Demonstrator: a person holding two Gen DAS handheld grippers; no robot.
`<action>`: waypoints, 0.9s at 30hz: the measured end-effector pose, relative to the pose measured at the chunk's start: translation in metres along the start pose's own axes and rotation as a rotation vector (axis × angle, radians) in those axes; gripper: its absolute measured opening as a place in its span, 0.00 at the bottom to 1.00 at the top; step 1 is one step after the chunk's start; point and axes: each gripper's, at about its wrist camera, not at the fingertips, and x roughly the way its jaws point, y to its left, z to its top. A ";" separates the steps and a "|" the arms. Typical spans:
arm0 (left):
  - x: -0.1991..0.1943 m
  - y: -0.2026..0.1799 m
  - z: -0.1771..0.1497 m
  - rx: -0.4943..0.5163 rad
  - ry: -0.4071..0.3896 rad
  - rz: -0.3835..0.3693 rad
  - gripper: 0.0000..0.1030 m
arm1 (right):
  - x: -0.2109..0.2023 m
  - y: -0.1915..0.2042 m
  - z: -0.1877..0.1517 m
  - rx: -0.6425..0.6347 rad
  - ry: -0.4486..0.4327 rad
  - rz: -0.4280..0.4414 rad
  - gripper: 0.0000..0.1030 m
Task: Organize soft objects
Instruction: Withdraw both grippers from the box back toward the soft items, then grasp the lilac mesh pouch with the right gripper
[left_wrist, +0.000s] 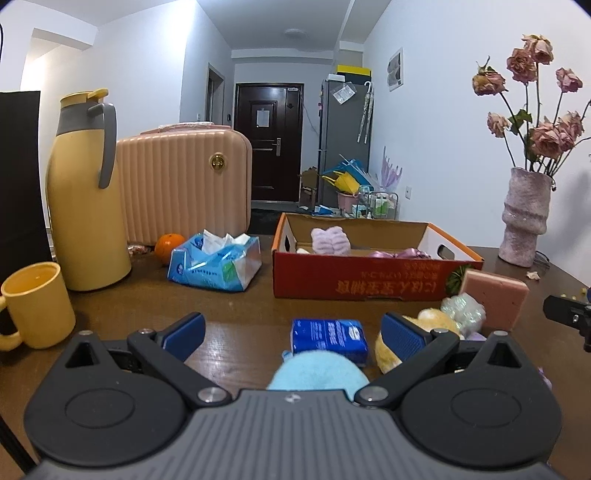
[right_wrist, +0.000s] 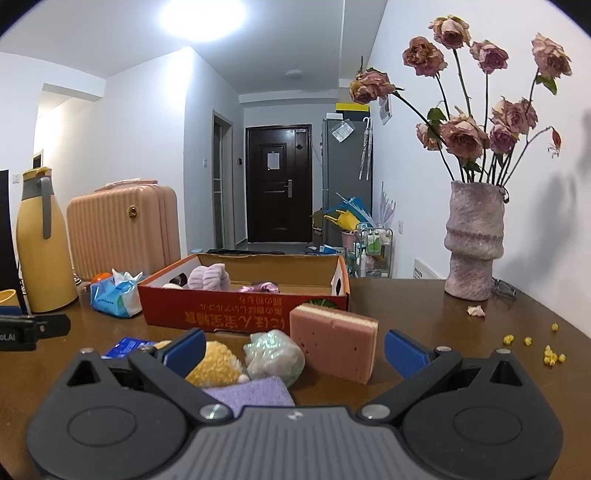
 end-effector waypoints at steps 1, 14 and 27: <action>-0.003 -0.001 -0.002 0.001 0.003 -0.003 1.00 | -0.002 0.000 -0.002 0.003 0.004 0.002 1.00; -0.016 -0.003 -0.020 0.006 0.051 -0.023 1.00 | -0.012 0.006 -0.021 -0.013 0.048 0.019 1.00; -0.002 0.004 -0.022 -0.027 0.118 -0.025 1.00 | 0.046 0.012 -0.036 -0.050 0.277 0.066 1.00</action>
